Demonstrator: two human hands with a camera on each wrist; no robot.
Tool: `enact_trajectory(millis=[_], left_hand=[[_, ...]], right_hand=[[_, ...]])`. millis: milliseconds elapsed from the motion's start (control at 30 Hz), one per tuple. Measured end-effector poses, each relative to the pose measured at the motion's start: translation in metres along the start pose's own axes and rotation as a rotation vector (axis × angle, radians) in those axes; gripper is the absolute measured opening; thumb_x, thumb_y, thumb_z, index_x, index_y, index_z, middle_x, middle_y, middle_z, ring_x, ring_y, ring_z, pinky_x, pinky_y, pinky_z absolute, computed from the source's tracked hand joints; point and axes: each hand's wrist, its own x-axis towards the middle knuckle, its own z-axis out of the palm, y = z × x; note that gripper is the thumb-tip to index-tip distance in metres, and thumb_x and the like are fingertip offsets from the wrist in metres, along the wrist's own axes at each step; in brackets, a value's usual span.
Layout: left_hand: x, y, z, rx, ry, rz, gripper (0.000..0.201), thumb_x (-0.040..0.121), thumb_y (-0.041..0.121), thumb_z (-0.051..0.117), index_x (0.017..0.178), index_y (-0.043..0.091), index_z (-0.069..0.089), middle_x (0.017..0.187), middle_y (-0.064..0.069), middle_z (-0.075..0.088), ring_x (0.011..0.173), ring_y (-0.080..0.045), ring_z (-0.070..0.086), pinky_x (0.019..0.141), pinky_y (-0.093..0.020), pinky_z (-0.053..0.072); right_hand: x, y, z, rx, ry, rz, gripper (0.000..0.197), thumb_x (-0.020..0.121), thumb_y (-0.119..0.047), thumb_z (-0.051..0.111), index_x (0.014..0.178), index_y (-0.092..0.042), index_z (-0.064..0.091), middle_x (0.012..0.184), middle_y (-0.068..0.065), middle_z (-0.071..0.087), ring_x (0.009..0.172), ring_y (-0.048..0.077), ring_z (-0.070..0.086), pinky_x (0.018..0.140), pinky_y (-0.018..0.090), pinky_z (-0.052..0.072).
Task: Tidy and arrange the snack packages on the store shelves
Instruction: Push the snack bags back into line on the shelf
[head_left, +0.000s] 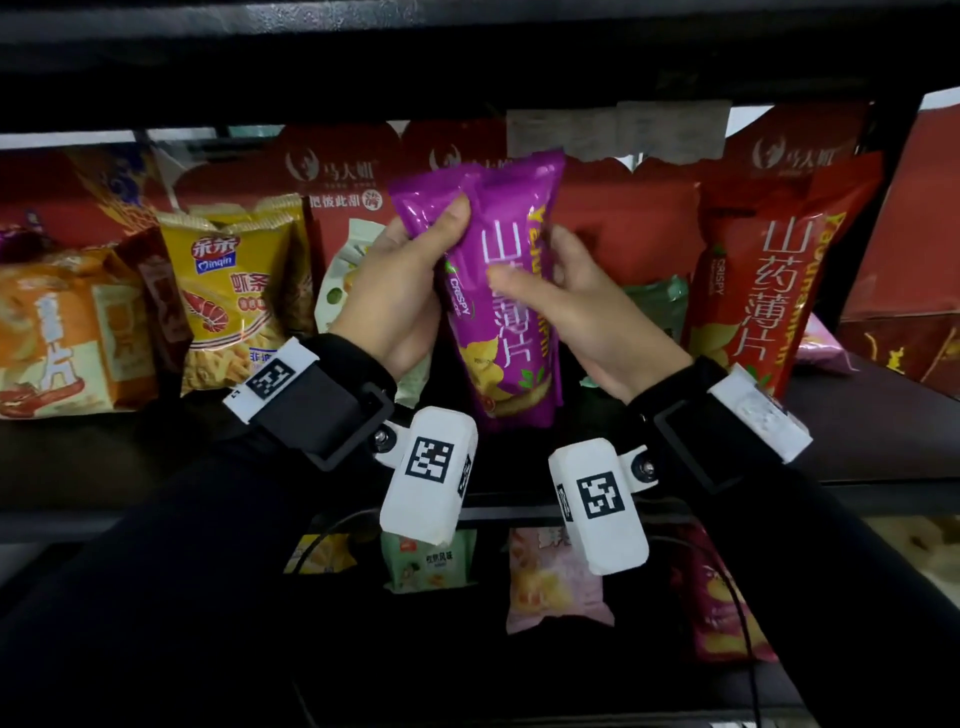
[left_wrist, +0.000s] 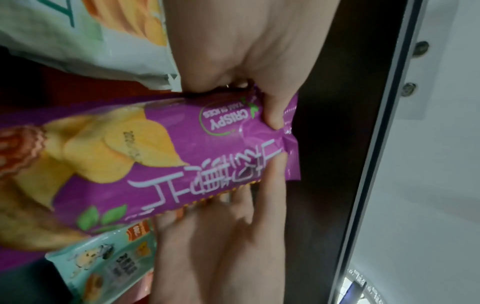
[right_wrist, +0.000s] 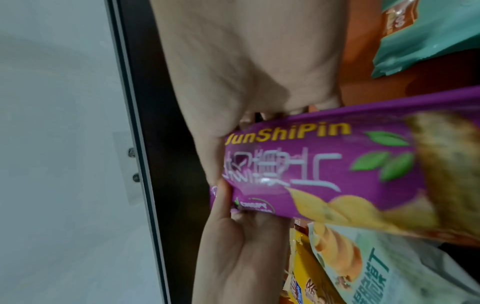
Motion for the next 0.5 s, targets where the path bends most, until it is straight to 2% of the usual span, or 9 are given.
enact_trajectory(millis=[33, 100, 167, 200, 267, 300, 367, 433, 500], left_hand=[[0.001, 0.0, 0.0, -0.039, 0.02, -0.001, 0.036, 0.099, 0.015, 0.048, 0.13, -0.004, 0.049, 0.12, -0.017, 0.062, 0.104, -0.025, 0.064, 0.096, -0.04, 0.052], [0.001, 0.0, 0.001, -0.02, 0.054, -0.039, 0.045, 0.097, 0.025, 0.053, 0.133, -0.002, 0.048, 0.123, -0.014, 0.063, 0.107, -0.022, 0.064, 0.096, -0.04, 0.052], [-0.002, -0.007, 0.005, 0.162, 0.042, -0.107, 0.071, 0.085, 0.034, 0.066, 0.142, 0.003, 0.038, 0.134, -0.01, 0.058, 0.115, -0.019, 0.06, 0.098, -0.04, 0.047], [-0.006, -0.012, 0.009, 0.218, 0.007, -0.121, 0.072, 0.08, 0.032, 0.07, 0.14, 0.006, 0.039, 0.129, -0.008, 0.062, 0.108, -0.015, 0.063, 0.09, -0.033, 0.049], [-0.01, -0.023, 0.015, 0.239, -0.065, -0.102, 0.042, 0.083, 0.016, 0.07, 0.121, 0.011, 0.054, 0.104, -0.005, 0.07, 0.085, -0.01, 0.069, 0.071, -0.024, 0.055], [-0.01, -0.025, 0.016, 0.234, -0.058, -0.087, 0.028, 0.086, 0.011, 0.068, 0.112, 0.012, 0.059, 0.097, -0.006, 0.07, 0.08, -0.012, 0.069, 0.069, -0.024, 0.056], [-0.006, -0.022, 0.012, 0.206, -0.005, -0.091, 0.017, 0.09, 0.011, 0.063, 0.107, 0.009, 0.063, 0.096, -0.011, 0.071, 0.08, -0.017, 0.068, 0.074, -0.03, 0.058], [0.001, -0.016, 0.003, 0.163, 0.024, -0.102, 0.017, 0.092, 0.018, 0.062, 0.102, 0.006, 0.066, 0.092, -0.01, 0.074, 0.077, -0.018, 0.07, 0.071, -0.031, 0.059], [0.005, -0.011, -0.002, 0.129, 0.045, -0.086, 0.021, 0.093, 0.026, 0.062, 0.09, 0.007, 0.068, 0.079, -0.005, 0.075, 0.071, -0.015, 0.072, 0.063, -0.029, 0.058]], right_hand=[[0.0, 0.002, 0.0, -0.037, 0.001, 0.01, 0.051, 0.079, -0.011, 0.074, 0.125, -0.015, 0.051, 0.111, 0.005, 0.069, 0.094, 0.017, 0.07, 0.082, 0.033, 0.057], [-0.002, 0.005, 0.0, -0.066, 0.122, -0.031, 0.04, 0.075, -0.004, 0.077, 0.109, -0.014, 0.059, 0.098, 0.004, 0.072, 0.082, 0.014, 0.071, 0.074, 0.028, 0.058], [-0.001, 0.007, 0.0, -0.06, 0.295, -0.124, 0.041, 0.073, -0.002, 0.078, 0.107, -0.009, 0.056, 0.099, 0.009, 0.07, 0.082, 0.017, 0.069, 0.075, 0.029, 0.057], [-0.002, 0.008, 0.001, -0.097, 0.337, -0.172, 0.047, 0.072, 0.0, 0.078, 0.11, -0.006, 0.053, 0.103, 0.012, 0.068, 0.086, 0.019, 0.068, 0.079, 0.03, 0.056], [-0.004, 0.01, 0.006, -0.272, 0.304, -0.237, 0.057, 0.069, 0.005, 0.077, 0.116, -0.006, 0.047, 0.11, 0.012, 0.062, 0.095, 0.018, 0.063, 0.089, 0.031, 0.05], [-0.005, 0.012, 0.007, -0.344, 0.244, -0.235, 0.061, 0.069, 0.004, 0.077, 0.121, -0.007, 0.046, 0.115, 0.011, 0.06, 0.1, 0.017, 0.061, 0.093, 0.03, 0.048], [-0.011, 0.014, 0.004, -0.333, 0.127, -0.163, 0.071, 0.073, -0.003, 0.077, 0.132, -0.013, 0.039, 0.127, 0.006, 0.055, 0.114, 0.007, 0.055, 0.095, 0.02, 0.044], [-0.014, 0.014, -0.004, -0.197, 0.089, 0.036, 0.086, 0.077, -0.014, 0.075, 0.146, -0.02, 0.023, 0.144, 0.006, 0.042, 0.126, 0.005, 0.046, 0.092, 0.016, 0.042], [-0.019, 0.015, -0.014, -0.116, 0.02, 0.255, 0.096, 0.072, -0.028, 0.075, 0.15, -0.024, 0.019, 0.149, 0.005, 0.039, 0.128, 0.015, 0.048, 0.096, 0.034, 0.046]])
